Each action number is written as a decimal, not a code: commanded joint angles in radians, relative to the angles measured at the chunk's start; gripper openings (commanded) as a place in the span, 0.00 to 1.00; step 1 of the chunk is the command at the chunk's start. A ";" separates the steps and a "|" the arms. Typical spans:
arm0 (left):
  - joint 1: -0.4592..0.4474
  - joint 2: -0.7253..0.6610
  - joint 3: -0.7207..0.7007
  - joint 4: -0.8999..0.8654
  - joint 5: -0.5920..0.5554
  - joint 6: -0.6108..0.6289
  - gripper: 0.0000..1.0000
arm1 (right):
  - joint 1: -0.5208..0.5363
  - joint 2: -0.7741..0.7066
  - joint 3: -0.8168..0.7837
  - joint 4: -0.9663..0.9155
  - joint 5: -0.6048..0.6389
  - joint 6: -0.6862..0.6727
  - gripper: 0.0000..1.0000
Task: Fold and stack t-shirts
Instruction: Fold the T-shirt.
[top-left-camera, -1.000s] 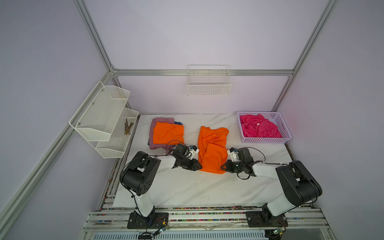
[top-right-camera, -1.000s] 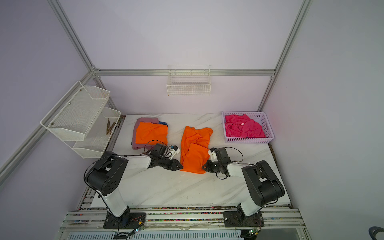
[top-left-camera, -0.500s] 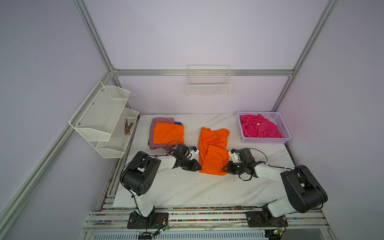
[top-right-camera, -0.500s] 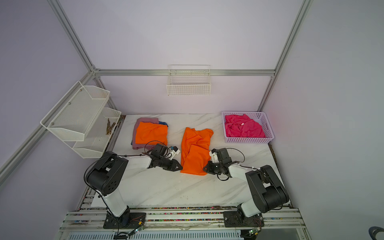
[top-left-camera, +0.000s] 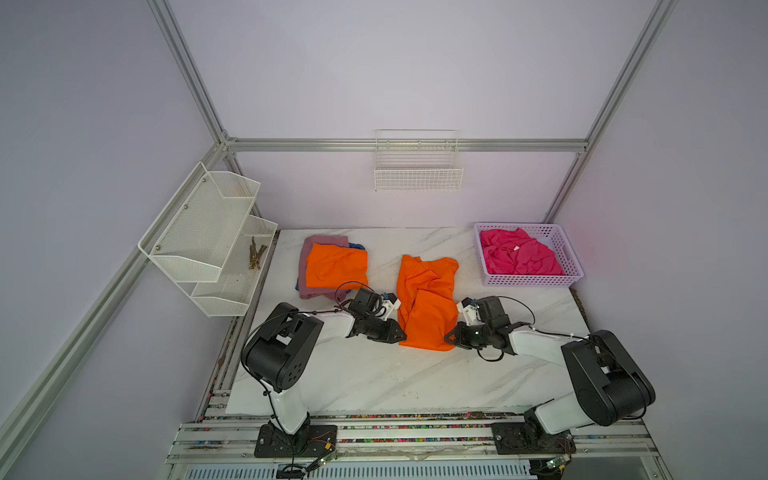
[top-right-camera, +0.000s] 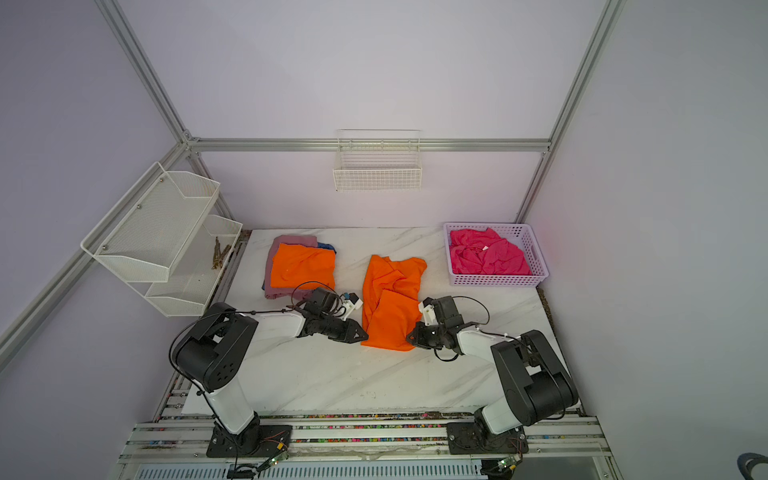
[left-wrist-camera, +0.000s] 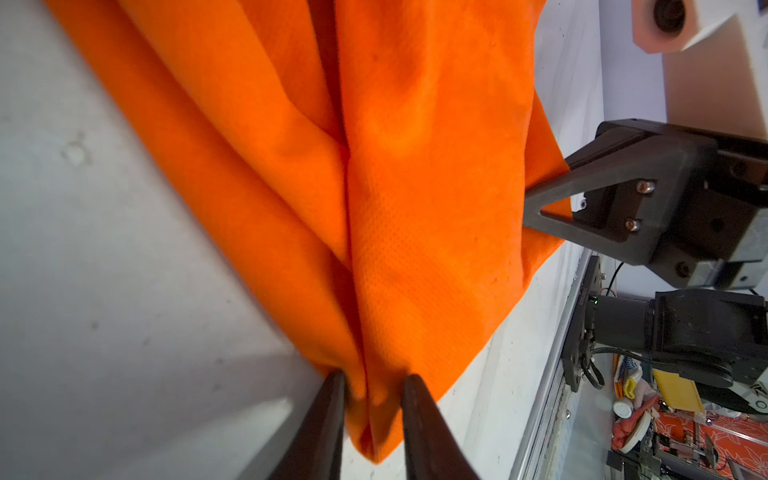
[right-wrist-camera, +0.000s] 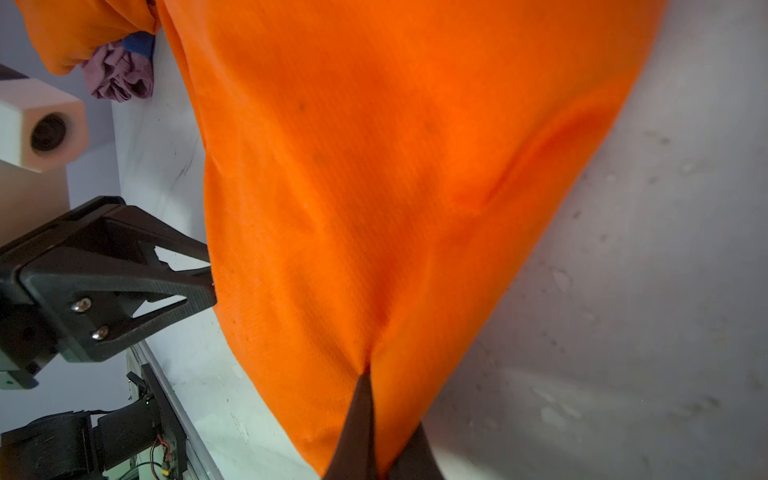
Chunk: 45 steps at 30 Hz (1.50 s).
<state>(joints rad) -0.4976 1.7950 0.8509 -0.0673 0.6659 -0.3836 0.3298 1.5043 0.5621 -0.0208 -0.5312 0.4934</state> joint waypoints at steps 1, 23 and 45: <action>-0.007 0.026 0.007 0.022 0.020 -0.014 0.25 | 0.000 0.006 0.019 -0.021 0.007 -0.002 0.00; -0.017 -0.049 0.264 -0.378 -0.031 0.030 0.00 | 0.002 -0.204 0.155 -0.261 -0.037 0.057 0.00; -0.015 0.022 0.823 -0.880 -0.165 0.119 0.00 | -0.004 -0.125 0.283 -0.276 0.062 0.102 0.00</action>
<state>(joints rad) -0.5152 1.7966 1.6249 -0.9031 0.5129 -0.2913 0.3294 1.3655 0.7956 -0.2878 -0.5133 0.5968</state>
